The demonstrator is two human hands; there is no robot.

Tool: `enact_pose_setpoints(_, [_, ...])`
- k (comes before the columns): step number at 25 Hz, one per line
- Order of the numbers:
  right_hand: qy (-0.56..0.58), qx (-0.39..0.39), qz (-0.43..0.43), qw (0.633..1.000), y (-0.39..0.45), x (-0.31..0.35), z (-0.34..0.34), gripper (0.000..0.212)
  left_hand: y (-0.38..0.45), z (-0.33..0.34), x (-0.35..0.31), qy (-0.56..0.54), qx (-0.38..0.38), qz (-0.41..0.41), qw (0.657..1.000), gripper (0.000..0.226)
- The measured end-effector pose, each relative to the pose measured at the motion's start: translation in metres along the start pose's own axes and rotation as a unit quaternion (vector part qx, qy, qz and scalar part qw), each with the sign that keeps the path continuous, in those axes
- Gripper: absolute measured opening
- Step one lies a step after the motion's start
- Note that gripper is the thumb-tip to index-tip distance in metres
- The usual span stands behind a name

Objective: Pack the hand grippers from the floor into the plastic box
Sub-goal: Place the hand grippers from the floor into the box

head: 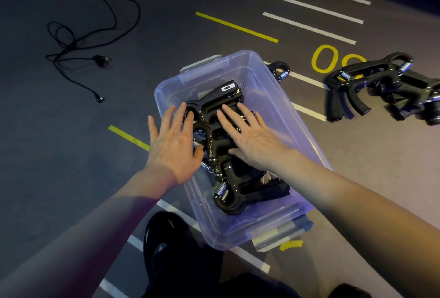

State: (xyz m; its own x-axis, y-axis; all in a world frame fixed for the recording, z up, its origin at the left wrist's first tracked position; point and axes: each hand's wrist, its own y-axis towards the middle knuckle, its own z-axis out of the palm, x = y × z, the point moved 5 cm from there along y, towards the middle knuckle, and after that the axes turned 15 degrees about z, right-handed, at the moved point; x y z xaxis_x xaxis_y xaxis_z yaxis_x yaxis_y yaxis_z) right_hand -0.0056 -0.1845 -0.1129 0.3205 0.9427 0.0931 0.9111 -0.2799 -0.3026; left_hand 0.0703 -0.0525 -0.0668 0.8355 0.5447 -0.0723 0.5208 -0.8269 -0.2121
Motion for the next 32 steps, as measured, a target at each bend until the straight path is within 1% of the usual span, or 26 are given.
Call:
enact_pose_setpoints(4, [-0.022, 0.003, -0.019, 1.0, -0.002, 0.003, -0.001, 0.088, 0.0, 0.001, 0.0, 0.006, 0.002, -0.001, 1.0, 0.07])
enact_pose_setpoints(8, [-0.039, 0.007, -0.009, 0.999, -0.004, 0.003, -0.005, 0.089, 0.0, 0.0, 0.0, 0.004, -0.001, 0.002, 1.0, 0.07])
enact_pose_setpoints(12, [-0.03, 0.027, 0.013, 0.999, -0.005, 0.0, -0.006, 0.093, 0.0, 0.0, -0.001, 0.008, -0.004, 0.005, 1.0, 0.071])
enact_pose_setpoints(14, [-0.03, 0.023, 0.028, 0.999, -0.005, -0.002, -0.007, 0.095, 0.001, 0.0, -0.001, 0.011, -0.005, 0.006, 1.0, 0.071])
enact_pose_setpoints(18, [-0.035, 0.002, 0.021, 0.999, -0.006, 0.001, 0.0, 0.093, 0.001, 0.001, -0.001, 0.019, -0.004, 0.007, 1.0, 0.071])
enact_pose_setpoints(20, [-0.038, 0.009, 0.013, 0.999, -0.004, -0.004, -0.001, 0.091, 0.002, 0.001, 0.0, 0.015, -0.003, 0.007, 1.0, 0.071])
enact_pose_setpoints(22, [-0.017, 0.023, 0.02, 0.999, -0.004, -0.009, -0.006, 0.089, 0.002, 0.001, 0.0, 0.014, 0.0, 0.004, 1.0, 0.072])
enact_pose_setpoints(23, [0.003, 0.015, 0.022, 1.0, -0.005, -0.01, -0.01, 0.088, 0.002, -0.001, -0.001, 0.015, -0.005, 0.003, 1.0, 0.073])
enact_pose_setpoints(24, [0.026, -0.01, 0.022, 0.999, -0.008, -0.011, -0.018, 0.087, 0.003, -0.003, -0.003, 0.01, -0.018, 0.0, 1.0, 0.073])
enact_pose_setpoints(26, [0.07, -0.11, 0.024, 0.991, -0.018, -0.014, -0.04, 0.081, 0.007, -0.012, -0.014, -0.017, -0.054, -0.006, 0.998, 0.077])
enact_pose_setpoints(28, [0.105, -0.23, 0.052, 0.966, -0.033, -0.029, -0.066, 0.075, 0.017, -0.022, -0.035, -0.053, -0.083, 0.008, 0.995, 0.086])
enact_pose_setpoints(29, [0.121, -0.27, 0.072, 0.953, -0.041, -0.042, -0.075, 0.073, 0.025, -0.026, -0.049, -0.066, -0.091, 0.024, 0.993, 0.09])
enact_pose_setpoints(30, [0.134, -0.291, 0.094, 0.943, -0.047, -0.058, -0.079, 0.072, 0.032, -0.03, -0.065, -0.072, -0.098, 0.046, 0.991, 0.091])
enact_pose_setpoints(32, [0.157, -0.286, 0.149, 0.933, -0.056, -0.096, -0.075, 0.07, 0.048, -0.035, -0.097, -0.074, -0.101, 0.098, 0.987, 0.091])
